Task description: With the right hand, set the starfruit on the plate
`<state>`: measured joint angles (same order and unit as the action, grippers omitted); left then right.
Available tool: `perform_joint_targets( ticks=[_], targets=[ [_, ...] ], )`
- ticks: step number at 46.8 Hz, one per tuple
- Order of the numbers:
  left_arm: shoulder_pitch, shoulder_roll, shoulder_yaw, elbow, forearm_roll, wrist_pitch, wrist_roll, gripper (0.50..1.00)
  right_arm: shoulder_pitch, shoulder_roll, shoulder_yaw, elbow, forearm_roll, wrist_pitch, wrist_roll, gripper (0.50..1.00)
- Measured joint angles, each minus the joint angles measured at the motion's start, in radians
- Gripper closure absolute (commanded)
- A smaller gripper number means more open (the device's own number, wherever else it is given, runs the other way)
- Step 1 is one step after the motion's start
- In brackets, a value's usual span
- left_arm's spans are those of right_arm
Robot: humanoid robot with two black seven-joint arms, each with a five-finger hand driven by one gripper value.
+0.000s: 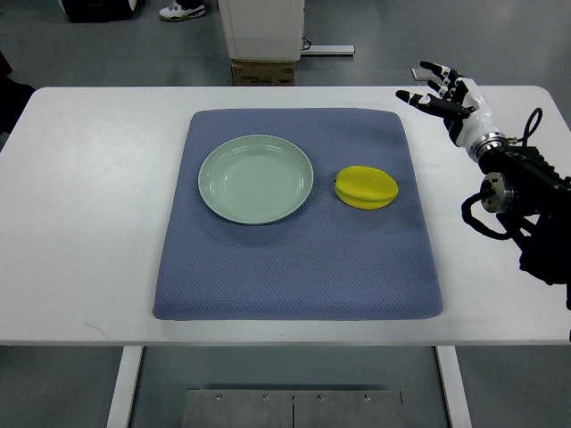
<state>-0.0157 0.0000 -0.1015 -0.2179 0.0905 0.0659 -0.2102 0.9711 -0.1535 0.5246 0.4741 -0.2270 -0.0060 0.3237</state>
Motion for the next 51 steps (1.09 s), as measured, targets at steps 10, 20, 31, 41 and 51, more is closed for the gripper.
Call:
perform_joint_targets(
  ticks=[10, 20, 31, 41, 51],
  targets=[
    [0.0, 0.0, 0.0, 0.0, 0.0, 0.0, 0.0, 0.5, 0.003, -0.009, 0.0, 0.001, -0.001, 0.0, 0.0, 0.5],
    [-0.001, 0.0, 0.0, 0.0, 0.0, 0.0, 0.0, 0.5, 0.0, -0.009, -0.004, 0.005, -0.006, 0.002, 0.0, 0.5],
    [-0.001, 0.0, 0.0, 0.0, 0.0, 0.0, 0.0, 0.5, 0.009, -0.06, -0.124, 0.069, -0.008, 0.002, 0.0, 0.5],
    [0.0, 0.0, 0.0, 0.0, 0.0, 0.0, 0.0, 0.5, 0.028, -0.105, -0.207, 0.157, -0.043, 0.0, 0.002, 0.5],
    [0.0, 0.0, 0.0, 0.0, 0.0, 0.0, 0.0, 0.5, 0.057, -0.151, -0.24, 0.257, -0.126, -0.002, -0.001, 0.5]
  ],
)
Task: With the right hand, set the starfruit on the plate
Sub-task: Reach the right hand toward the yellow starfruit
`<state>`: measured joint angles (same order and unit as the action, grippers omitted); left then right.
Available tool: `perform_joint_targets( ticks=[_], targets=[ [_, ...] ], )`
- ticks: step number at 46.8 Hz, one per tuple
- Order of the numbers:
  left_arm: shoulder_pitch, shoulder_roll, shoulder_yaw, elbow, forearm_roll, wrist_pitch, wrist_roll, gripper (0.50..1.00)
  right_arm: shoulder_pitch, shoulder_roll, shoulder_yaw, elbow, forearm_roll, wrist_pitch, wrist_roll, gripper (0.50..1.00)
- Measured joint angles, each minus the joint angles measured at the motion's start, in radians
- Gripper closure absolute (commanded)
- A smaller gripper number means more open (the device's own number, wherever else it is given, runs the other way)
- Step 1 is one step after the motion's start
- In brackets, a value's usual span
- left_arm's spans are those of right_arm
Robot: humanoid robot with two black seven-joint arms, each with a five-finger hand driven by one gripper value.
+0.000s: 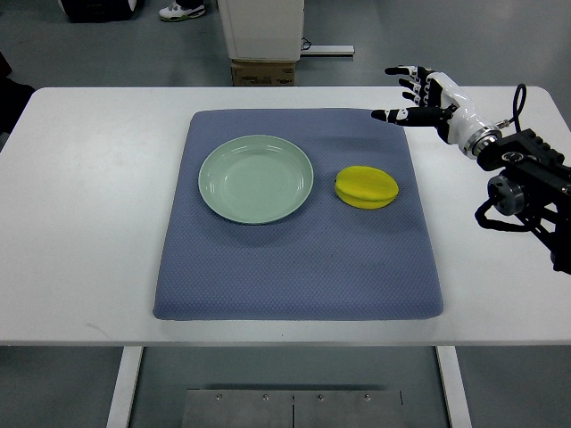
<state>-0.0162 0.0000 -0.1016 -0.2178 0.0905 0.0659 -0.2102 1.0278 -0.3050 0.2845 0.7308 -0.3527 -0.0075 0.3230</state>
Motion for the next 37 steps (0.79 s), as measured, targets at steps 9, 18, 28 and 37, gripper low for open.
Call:
perform_joint_targets(
  ticks=[9, 18, 28, 37],
  targets=[
    [0.001, 0.0, 0.0, 0.0, 0.0, 0.0, 0.0, 0.5, 0.048, -0.035, -0.103, 0.046, -0.021, 0.001, -0.003, 0.5],
    [0.0, 0.0, 0.0, 0.0, 0.0, 0.0, 0.0, 0.5, 0.085, -0.072, -0.172, 0.129, -0.072, 0.002, -0.008, 0.5],
    [0.0, 0.0, 0.0, 0.0, 0.0, 0.0, 0.0, 0.5, 0.096, -0.08, -0.221, 0.159, -0.156, 0.002, -0.03, 0.5],
    [0.0, 0.0, 0.0, 0.0, 0.0, 0.0, 0.0, 0.5, 0.109, -0.068, -0.269, 0.179, -0.21, 0.0, -0.055, 0.5]
  ],
)
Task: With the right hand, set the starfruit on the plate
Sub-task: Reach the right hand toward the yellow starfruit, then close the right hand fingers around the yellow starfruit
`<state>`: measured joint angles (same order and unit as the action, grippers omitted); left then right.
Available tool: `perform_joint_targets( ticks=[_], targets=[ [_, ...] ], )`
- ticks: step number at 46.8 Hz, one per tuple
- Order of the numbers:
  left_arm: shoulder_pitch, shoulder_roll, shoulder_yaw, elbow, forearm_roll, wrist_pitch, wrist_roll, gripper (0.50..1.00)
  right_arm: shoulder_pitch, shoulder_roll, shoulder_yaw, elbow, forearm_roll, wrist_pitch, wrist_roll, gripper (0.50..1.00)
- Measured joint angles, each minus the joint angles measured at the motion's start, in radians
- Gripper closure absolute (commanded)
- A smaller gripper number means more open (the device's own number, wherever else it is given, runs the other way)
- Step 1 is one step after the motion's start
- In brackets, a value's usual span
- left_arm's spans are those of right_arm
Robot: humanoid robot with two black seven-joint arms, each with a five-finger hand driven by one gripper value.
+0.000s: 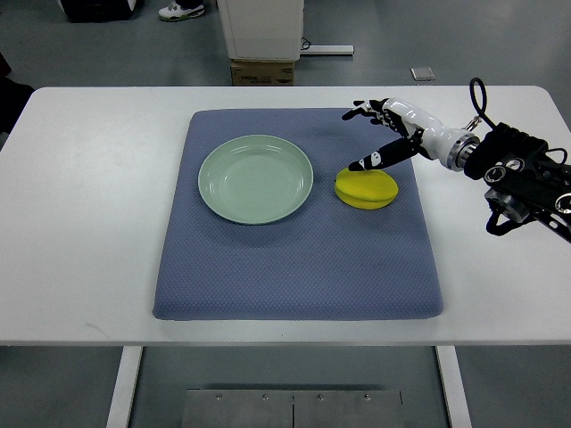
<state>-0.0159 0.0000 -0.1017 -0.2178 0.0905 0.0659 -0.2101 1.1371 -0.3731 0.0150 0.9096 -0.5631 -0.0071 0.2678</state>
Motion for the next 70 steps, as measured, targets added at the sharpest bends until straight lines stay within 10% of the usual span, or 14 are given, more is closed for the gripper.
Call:
perform_joint_targets(
  ticks=[70],
  targets=[
    [0.0, 0.0, 0.0, 0.0, 0.0, 0.0, 0.0, 0.5, 0.026, 0.062, -0.188, -0.043, -0.109, -0.079, -0.058, 0.515]
  ],
)
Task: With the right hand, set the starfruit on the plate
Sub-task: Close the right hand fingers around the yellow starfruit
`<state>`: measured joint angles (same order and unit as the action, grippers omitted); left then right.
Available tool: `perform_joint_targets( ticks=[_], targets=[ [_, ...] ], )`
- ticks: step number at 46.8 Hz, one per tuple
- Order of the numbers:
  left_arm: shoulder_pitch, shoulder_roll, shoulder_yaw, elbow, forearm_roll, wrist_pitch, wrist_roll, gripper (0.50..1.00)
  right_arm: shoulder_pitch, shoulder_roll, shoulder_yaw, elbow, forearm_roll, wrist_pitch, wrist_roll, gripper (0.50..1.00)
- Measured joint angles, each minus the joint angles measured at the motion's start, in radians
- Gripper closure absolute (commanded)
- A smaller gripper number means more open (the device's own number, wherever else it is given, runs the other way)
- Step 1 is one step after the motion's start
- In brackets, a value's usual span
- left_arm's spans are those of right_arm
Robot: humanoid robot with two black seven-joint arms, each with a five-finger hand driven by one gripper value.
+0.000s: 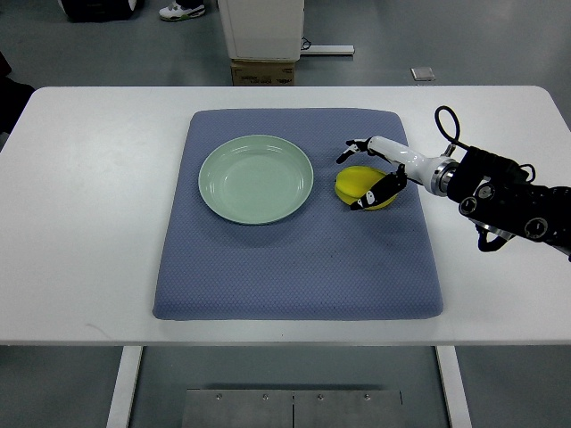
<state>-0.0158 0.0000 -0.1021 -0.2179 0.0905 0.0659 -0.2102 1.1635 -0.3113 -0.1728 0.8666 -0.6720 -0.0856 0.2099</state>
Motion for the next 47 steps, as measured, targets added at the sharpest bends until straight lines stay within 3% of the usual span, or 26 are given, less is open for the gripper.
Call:
perform_joint_targets(
  ticks=[16, 20, 27, 36, 47],
  targets=[
    [-0.001, 0.0, 0.0, 0.0, 0.0, 0.0, 0.0, 0.5, -0.029, 0.005, -0.001, -0.014, 0.0, -0.012, 0.011, 0.561],
    [0.0, 0.0, 0.0, 0.0, 0.0, 0.0, 0.0, 0.5, -0.03, 0.009, -0.001, -0.014, 0.0, -0.014, 0.011, 0.605],
    [0.0, 0.0, 0.0, 0.0, 0.0, 0.0, 0.0, 0.5, -0.031, 0.014, -0.001, -0.014, 0.0, -0.014, 0.011, 0.741],
    [0.0, 0.0, 0.0, 0.0, 0.0, 0.0, 0.0, 0.5, -0.036, 0.024, 0.002, -0.018, 0.003, -0.014, 0.011, 0.998],
    [0.0, 0.0, 0.0, 0.0, 0.0, 0.0, 0.0, 0.5, -0.028, 0.029, 0.012, -0.02, 0.015, -0.013, 0.01, 1.0]
  ],
)
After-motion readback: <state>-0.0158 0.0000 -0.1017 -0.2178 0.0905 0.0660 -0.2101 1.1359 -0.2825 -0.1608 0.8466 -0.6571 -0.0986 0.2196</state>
